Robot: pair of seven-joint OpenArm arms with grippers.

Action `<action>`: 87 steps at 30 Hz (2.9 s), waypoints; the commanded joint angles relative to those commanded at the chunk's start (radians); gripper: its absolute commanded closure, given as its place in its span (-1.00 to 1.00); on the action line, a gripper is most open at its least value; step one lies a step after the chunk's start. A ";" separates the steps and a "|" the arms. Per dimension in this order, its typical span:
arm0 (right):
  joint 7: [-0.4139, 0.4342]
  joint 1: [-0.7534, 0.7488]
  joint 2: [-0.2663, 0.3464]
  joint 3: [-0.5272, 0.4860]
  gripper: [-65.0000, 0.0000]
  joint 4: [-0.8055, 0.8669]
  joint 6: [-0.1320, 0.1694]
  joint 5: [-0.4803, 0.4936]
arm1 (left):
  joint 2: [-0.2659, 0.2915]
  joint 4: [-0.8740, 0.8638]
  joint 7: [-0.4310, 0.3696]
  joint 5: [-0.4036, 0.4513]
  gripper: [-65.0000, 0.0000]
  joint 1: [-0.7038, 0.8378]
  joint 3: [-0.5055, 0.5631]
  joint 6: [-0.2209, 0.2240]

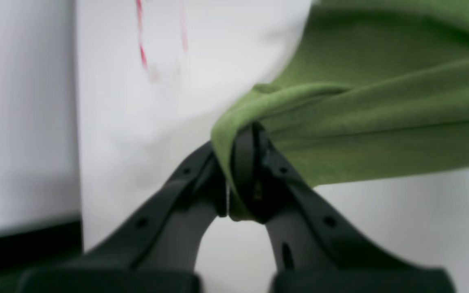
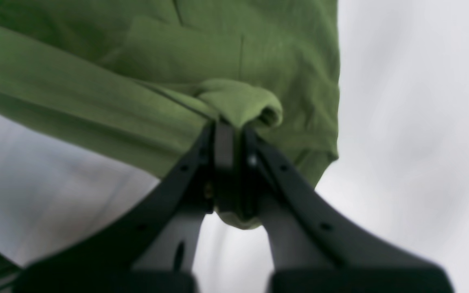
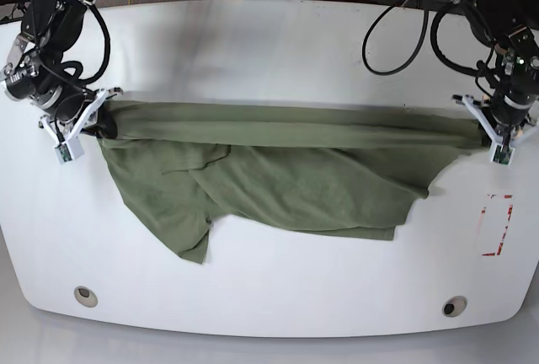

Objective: Fold the T-shirt properly
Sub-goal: 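Lay the shirt down, dragging its held edge taut between grippers, then release and regrasp the shirt edge lower with the right gripper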

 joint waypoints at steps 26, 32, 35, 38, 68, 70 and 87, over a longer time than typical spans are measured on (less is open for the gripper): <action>0.000 -0.196 -0.031 -0.020 1.00 0.000 0.000 -0.002 | -0.029 -0.002 0.000 0.006 1.00 0.255 -0.006 0.000; 0.000 -0.215 -0.035 -0.077 0.71 0.000 0.000 -0.002 | -0.029 -0.002 0.000 0.006 1.00 0.304 -0.006 0.000; 0.000 -0.218 -0.038 -0.080 0.28 0.000 0.000 -0.002 | -0.029 -0.002 0.002 0.006 1.00 0.322 -0.006 0.000; 0.000 -0.210 -0.057 -0.080 -0.12 0.002 0.000 -0.002 | -0.031 -0.002 0.003 0.006 0.99 0.325 -0.006 0.000; 0.083 0.258 -0.058 -0.163 -0.51 -0.242 0.000 -0.290 | -0.041 0.000 0.006 -0.002 -0.21 0.235 -0.028 0.000; 0.126 0.281 -0.057 -0.195 -0.51 -0.287 0.000 -0.331 | -0.038 0.000 0.006 -0.002 -0.21 0.227 -0.048 0.000; 0.341 0.377 -0.063 -0.239 -0.51 -0.601 0.000 -0.494 | -0.037 0.000 0.077 -0.003 -0.21 0.172 -0.068 0.000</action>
